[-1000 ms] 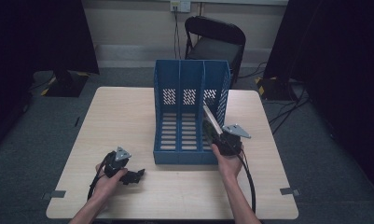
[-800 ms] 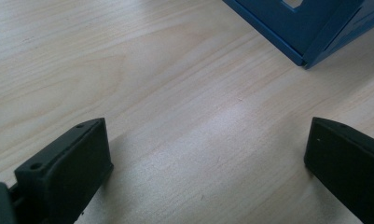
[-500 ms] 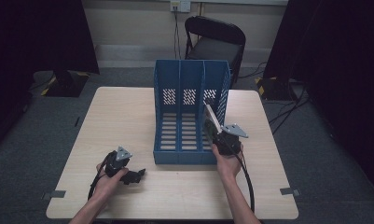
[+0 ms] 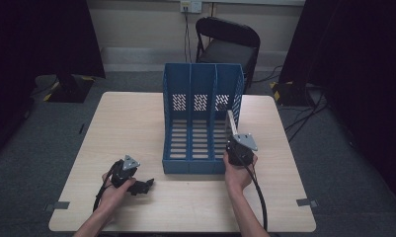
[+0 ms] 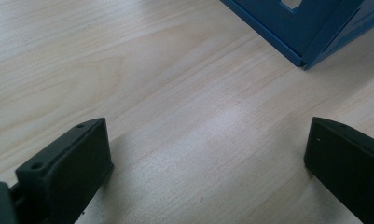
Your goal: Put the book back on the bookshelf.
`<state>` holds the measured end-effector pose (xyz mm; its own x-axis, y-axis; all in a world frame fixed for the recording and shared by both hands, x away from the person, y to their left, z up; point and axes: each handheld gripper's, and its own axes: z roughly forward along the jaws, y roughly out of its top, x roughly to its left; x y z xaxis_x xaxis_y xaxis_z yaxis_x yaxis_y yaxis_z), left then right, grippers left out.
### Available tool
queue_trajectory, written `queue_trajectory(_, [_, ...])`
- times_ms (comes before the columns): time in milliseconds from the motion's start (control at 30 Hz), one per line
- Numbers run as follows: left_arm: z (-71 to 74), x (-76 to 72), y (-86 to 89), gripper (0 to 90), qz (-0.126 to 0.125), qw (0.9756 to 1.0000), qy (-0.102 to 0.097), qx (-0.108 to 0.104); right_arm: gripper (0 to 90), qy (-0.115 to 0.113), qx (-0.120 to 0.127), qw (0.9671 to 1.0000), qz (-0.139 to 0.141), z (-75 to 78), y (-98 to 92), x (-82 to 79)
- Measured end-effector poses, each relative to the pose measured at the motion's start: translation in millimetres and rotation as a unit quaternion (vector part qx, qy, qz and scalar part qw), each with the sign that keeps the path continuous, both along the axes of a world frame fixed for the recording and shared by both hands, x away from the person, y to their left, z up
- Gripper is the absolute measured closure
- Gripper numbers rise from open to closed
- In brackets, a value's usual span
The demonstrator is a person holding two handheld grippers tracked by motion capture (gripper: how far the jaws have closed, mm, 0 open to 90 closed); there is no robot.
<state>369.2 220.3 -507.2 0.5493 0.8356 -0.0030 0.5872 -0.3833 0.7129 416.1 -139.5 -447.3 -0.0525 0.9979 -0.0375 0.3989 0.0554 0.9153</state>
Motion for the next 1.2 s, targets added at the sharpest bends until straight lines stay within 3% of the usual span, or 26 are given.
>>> queue_trajectory(133, [0.0,-0.1,-0.1,0.0,0.0,1.0,0.0,0.0,76.2,-0.003,-0.004,0.9999,-0.012,-0.7,3.0,0.3])
queue_trajectory(300, [0.0,-0.1,0.0,0.0,0.0,1.0,-0.001,0.0,72.7,-0.011,0.007,0.9999,0.005,6.7,-3.0,0.8])
queue_trajectory(533, [0.0,-0.2,-0.1,0.0,0.001,1.0,-0.001,0.0,70.4,0.026,0.009,0.9988,0.04,16.2,-9.6,10.6])
queue_trajectory(867, [0.0,-0.5,-0.3,0.1,0.002,1.0,-0.001,-0.001,75.4,0.052,0.01,0.9979,0.036,21.1,-11.2,19.9])
queue_trajectory(967, [0.0,-0.5,-0.3,0.1,0.002,1.0,-0.001,-0.001,76.6,0.046,0.007,0.9983,0.034,20.3,-8.8,19.1])
queue_trajectory(1200, [-0.1,-0.6,-0.4,0.1,0.002,1.0,-0.001,-0.001,76.8,0.022,0.012,0.9997,-0.006,16.0,-6.2,13.6])
